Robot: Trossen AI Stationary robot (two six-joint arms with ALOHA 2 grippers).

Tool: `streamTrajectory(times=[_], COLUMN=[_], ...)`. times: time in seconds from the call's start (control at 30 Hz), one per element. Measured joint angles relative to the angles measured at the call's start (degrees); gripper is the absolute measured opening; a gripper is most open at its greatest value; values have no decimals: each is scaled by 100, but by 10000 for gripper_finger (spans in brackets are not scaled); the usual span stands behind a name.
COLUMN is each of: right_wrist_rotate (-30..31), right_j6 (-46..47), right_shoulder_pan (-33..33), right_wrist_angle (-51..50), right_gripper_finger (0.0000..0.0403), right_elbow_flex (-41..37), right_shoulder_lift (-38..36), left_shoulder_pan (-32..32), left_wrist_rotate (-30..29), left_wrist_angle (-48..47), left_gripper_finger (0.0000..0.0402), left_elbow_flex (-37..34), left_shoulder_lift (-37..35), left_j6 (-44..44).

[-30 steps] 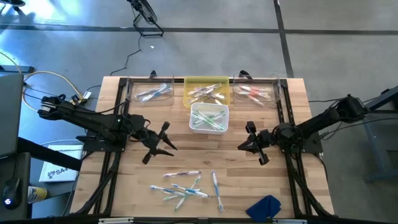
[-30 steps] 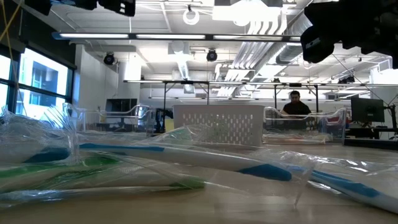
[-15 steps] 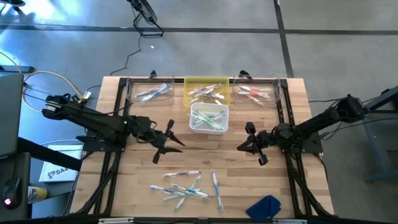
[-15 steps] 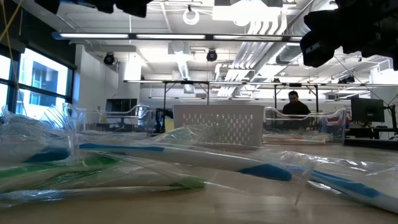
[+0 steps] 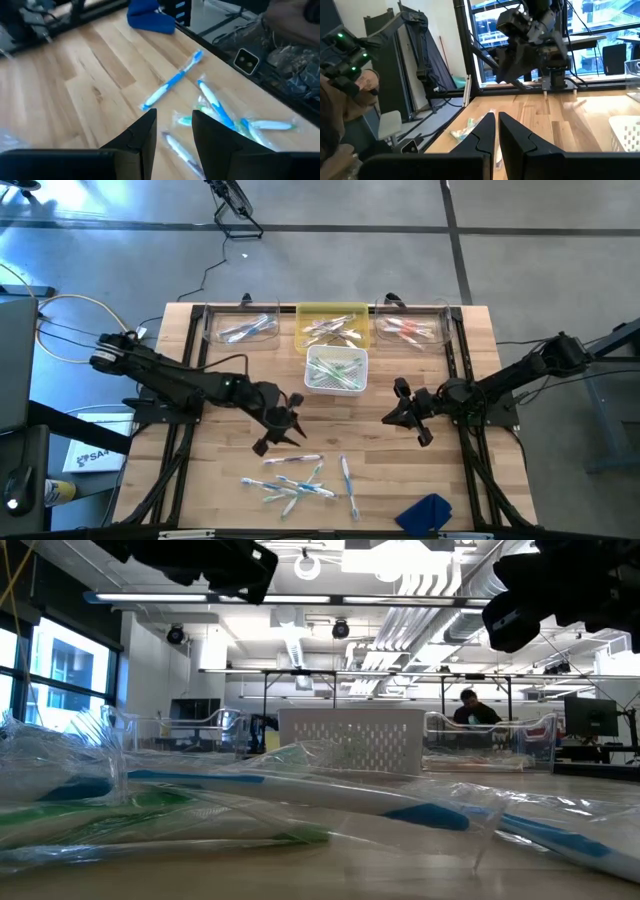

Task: Pick & Place Toothbrushes
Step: Put the blue toothbrush into the left transparent bin

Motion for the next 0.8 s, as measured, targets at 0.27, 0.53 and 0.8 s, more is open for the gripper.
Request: streamTrajectory(times=[0.27,0.53,0.8], right_wrist_rotate=[31,31,31], right_j6=[-152,-72,-153], right_shoulder_pan=[0,0,0], right_wrist_angle=[-14,-10,-15], right_gripper_finger=[15,15,15], right_elbow_flex=[0,0,0], right_shoulder_lift=[0,0,0], left_shoulder_pan=[-543,-603,-603], left_wrist_rotate=[-807,-1274,-1407], left_wrist_angle=[52,129,449], left_gripper_finger=[120,120,120], left_elbow_flex=[-3,-5,-5], left_shoulder_lift=[13,13,9], left_j6=[-353,-369,-350])
